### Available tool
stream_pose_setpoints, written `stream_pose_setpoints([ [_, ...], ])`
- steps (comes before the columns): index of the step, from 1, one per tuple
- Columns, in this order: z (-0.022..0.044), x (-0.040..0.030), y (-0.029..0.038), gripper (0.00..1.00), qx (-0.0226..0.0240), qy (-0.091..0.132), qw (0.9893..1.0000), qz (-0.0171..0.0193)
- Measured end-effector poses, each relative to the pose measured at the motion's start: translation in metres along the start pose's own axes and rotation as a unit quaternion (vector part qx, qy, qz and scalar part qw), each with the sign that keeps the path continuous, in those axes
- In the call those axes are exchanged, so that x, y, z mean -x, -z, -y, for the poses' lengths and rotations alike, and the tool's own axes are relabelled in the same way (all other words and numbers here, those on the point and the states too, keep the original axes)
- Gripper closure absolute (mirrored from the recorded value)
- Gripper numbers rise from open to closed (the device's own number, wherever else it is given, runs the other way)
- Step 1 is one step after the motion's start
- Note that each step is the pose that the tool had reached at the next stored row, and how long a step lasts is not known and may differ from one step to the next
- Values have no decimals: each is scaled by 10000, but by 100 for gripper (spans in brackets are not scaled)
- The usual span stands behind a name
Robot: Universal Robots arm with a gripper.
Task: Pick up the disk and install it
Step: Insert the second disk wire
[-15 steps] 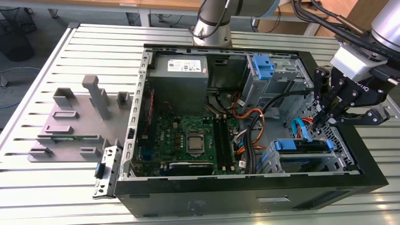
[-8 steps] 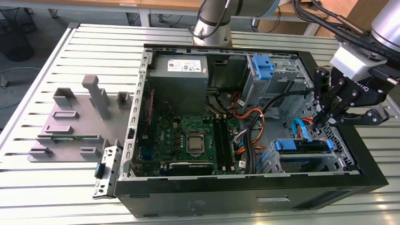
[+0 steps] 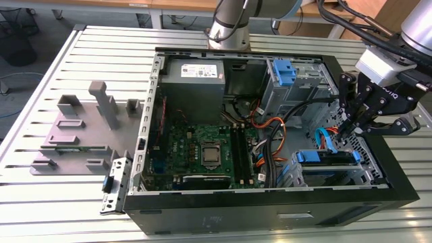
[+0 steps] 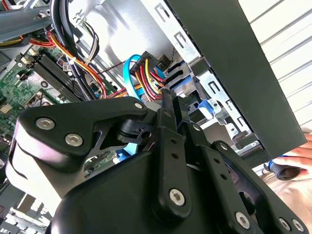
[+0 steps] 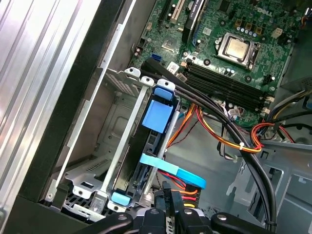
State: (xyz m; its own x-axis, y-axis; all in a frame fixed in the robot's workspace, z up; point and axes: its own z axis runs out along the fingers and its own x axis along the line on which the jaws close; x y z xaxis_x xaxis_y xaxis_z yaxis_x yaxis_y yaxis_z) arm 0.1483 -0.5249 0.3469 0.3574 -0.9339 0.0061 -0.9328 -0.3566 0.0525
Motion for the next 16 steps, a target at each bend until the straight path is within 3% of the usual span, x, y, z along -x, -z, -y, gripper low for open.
stream_pose_setpoints([
  [16,-13,5,-1,83,-16,-1,10000,-6],
])
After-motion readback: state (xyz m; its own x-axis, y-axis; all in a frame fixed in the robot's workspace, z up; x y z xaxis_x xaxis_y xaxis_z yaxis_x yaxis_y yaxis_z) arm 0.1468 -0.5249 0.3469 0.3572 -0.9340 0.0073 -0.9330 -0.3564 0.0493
